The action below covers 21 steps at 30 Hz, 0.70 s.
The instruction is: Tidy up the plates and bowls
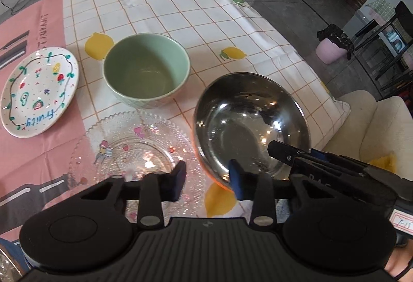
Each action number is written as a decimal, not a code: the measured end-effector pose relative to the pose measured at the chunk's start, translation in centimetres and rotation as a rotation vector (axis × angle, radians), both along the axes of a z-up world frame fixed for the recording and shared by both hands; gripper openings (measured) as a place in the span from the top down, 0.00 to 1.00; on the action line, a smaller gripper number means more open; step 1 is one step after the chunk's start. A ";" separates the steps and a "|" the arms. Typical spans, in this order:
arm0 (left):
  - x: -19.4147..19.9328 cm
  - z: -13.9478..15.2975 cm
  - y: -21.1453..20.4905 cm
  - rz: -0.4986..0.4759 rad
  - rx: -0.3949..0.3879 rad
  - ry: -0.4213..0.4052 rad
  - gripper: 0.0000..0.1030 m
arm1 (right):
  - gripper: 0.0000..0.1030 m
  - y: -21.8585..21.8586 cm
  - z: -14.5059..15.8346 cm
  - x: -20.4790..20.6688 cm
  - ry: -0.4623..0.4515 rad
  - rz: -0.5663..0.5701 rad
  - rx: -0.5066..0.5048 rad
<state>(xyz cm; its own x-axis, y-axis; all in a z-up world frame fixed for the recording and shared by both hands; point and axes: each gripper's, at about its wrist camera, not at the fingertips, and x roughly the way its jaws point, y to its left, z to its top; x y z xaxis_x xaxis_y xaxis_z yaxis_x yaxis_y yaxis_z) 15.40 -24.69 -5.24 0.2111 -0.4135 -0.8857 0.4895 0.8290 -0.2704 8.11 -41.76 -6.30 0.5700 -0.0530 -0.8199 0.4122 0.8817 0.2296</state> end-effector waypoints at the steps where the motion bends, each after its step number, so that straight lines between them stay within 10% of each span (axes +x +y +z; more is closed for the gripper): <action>1: 0.0 0.1 -0.2 0.007 0.012 0.002 0.78 | 0.80 0.0 0.0 0.0 0.001 -0.003 -0.008; 21: -2.2 5.2 2.0 0.018 -0.002 -0.089 0.81 | 0.85 -0.7 2.4 -3.0 -0.210 -0.010 0.160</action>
<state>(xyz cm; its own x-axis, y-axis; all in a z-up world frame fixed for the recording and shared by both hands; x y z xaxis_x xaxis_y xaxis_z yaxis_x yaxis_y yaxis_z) 13.22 -22.68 -0.05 0.2961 -0.4103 -0.8625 0.4962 0.8377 -0.2281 5.07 -42.49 -3.90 0.7286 0.0612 -0.6822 0.3492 0.8236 0.4469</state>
